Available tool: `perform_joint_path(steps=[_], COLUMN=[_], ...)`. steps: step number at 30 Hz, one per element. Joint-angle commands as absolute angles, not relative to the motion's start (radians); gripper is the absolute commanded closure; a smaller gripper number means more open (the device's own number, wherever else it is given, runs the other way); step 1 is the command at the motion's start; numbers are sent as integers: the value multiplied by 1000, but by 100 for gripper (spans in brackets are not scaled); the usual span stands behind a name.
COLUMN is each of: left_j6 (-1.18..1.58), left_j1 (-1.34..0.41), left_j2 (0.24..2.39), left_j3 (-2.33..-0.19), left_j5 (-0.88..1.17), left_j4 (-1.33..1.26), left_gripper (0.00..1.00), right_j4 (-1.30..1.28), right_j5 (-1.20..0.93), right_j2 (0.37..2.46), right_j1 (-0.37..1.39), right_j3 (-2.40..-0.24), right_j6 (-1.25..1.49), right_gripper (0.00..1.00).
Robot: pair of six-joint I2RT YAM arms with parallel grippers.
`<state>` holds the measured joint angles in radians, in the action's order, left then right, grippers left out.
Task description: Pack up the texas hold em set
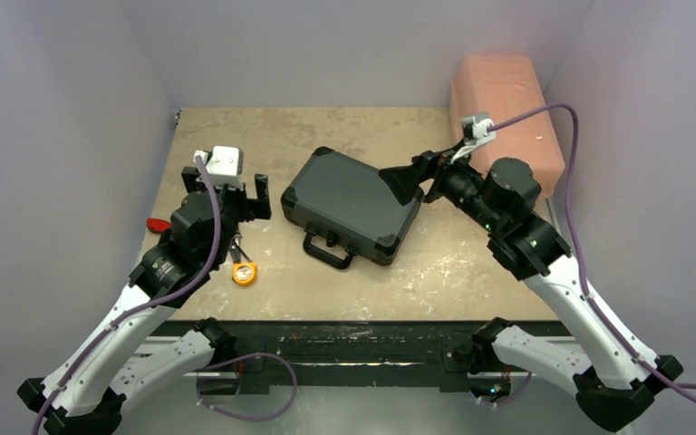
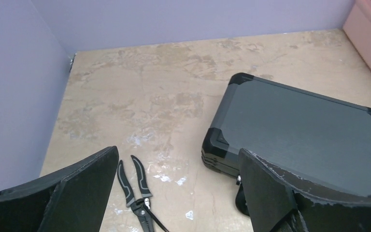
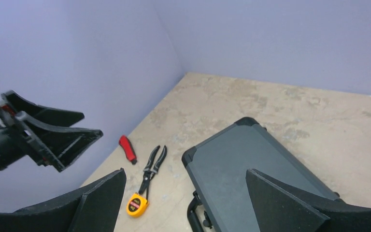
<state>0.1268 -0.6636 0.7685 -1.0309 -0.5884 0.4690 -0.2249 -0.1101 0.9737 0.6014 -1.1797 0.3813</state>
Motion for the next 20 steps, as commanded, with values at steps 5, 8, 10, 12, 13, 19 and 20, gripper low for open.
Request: perform_joint_path(steps=[5,8,10,12,13,19,20], left_j6=[83,45,33,26,22,14,12], left_j1=[-606,-605,-606,-606,-606,-606,-606], left_j2=[765,767,763,760,756,736,736], left_j3=[-913,-903,-898,-897,-897,-887,-886], left_j5=[-650,-672,-689,-693,-694,-703,-703], left_j4=[344,334,328,333,336,333,334], left_gripper=[5,5,5,5,6,6,6], right_j4=[-65,-63,-63,-59,-60,-56,-49], right_j5=[-19,-15,-23,-55,-63,-49,-48], right_j2=[841,831,828,825,825,831,826], right_j1=[603,602,602,603,602,603,602], right_j3=[-1057,-1048,-1045,-1041,-1042,-1025,-1018], right_j6=[405,401,390,379,372,380,377], right_gripper=[1,1,1,1,1,1,1])
